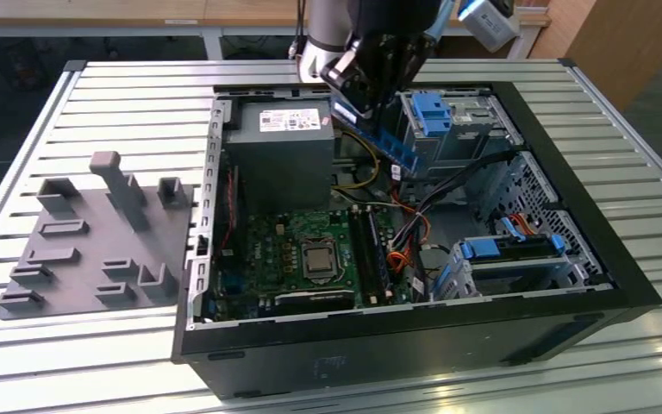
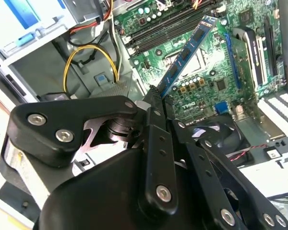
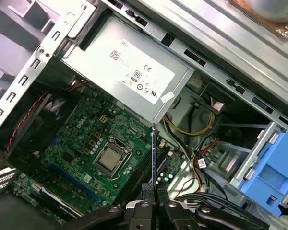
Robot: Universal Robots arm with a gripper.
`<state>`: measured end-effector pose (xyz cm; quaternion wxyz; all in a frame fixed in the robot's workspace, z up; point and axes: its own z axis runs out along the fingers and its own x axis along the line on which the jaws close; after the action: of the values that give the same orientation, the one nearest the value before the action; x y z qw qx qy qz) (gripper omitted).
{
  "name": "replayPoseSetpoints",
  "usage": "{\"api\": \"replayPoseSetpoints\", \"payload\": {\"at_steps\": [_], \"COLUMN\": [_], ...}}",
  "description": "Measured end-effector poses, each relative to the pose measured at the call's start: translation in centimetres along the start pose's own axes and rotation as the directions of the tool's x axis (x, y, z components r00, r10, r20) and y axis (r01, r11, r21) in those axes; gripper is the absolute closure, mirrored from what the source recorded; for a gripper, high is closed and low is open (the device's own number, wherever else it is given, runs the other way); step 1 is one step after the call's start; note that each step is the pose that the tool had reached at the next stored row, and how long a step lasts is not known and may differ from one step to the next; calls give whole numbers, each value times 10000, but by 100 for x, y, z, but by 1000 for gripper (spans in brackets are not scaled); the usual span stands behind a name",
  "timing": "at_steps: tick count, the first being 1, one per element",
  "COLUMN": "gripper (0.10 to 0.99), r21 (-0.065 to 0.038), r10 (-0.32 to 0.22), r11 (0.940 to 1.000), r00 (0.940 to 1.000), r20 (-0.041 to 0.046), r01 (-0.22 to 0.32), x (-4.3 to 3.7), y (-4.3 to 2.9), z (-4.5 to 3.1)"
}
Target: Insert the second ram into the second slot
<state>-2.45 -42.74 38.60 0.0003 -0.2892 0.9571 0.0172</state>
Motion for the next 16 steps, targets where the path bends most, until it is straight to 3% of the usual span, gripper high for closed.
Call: {"api": "replayPoseSetpoints", "payload": {"at_steps": [16], "gripper": [949], "r21": [10], "r10": [943], "r11": [9955], "r00": [9955], "r20": [30], "r01": [-943], "x": [0], "y": [0], "z": [2]}}
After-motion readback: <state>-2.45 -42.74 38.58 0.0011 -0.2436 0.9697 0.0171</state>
